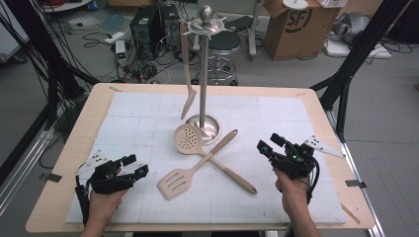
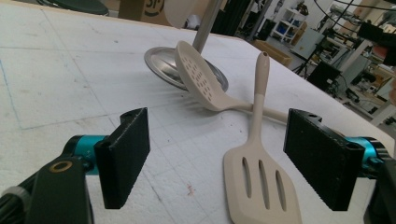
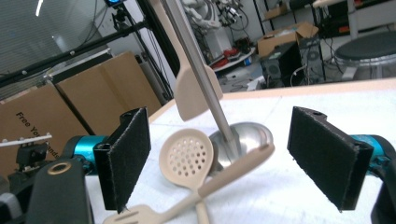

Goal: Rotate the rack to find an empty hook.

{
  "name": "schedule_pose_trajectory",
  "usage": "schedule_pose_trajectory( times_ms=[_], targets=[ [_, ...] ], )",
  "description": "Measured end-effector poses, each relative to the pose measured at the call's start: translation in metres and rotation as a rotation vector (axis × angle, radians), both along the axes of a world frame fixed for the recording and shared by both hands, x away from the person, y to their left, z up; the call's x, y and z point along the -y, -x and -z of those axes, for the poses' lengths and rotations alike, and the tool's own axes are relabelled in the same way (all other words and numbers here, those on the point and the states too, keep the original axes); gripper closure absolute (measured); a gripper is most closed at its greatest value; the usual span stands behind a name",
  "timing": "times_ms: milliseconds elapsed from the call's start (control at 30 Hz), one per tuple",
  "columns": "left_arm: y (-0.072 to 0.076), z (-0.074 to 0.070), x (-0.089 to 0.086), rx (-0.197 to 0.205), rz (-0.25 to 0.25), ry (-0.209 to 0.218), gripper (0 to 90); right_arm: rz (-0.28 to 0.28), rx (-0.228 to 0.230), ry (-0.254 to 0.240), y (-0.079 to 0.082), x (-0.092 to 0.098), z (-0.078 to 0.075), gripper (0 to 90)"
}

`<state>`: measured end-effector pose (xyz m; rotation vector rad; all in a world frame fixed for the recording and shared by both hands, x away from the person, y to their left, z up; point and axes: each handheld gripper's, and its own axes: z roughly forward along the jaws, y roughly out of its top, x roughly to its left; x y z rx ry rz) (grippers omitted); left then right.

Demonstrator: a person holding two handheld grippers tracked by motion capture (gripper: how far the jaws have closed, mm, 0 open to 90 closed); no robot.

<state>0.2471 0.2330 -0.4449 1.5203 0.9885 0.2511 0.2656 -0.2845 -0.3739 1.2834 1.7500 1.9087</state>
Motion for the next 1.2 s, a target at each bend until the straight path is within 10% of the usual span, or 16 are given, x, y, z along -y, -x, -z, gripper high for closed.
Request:
schedule_pose_trajectory(
  times_ms=[167, 333, 1200],
  targets=[
    [-0.001, 0.001, 0.001, 0.0, 0.0, -0.004, 23.3, 0.004, -0.031, -0.019, 0.005, 0.008, 0.011, 20.4],
    [-0.002, 0.001, 0.002, -0.002, 0.003, -0.003, 23.3, 0.03, -0.023, 0.063, 0.008, 0.009, 0.021, 20.6],
    [-0.003, 0.002, 0.011, -0.002, 0.042, 0.017, 23.3, 0.034, -0.036, 0.034, 0.027, 0.023, 0.046, 21.5]
  ],
)
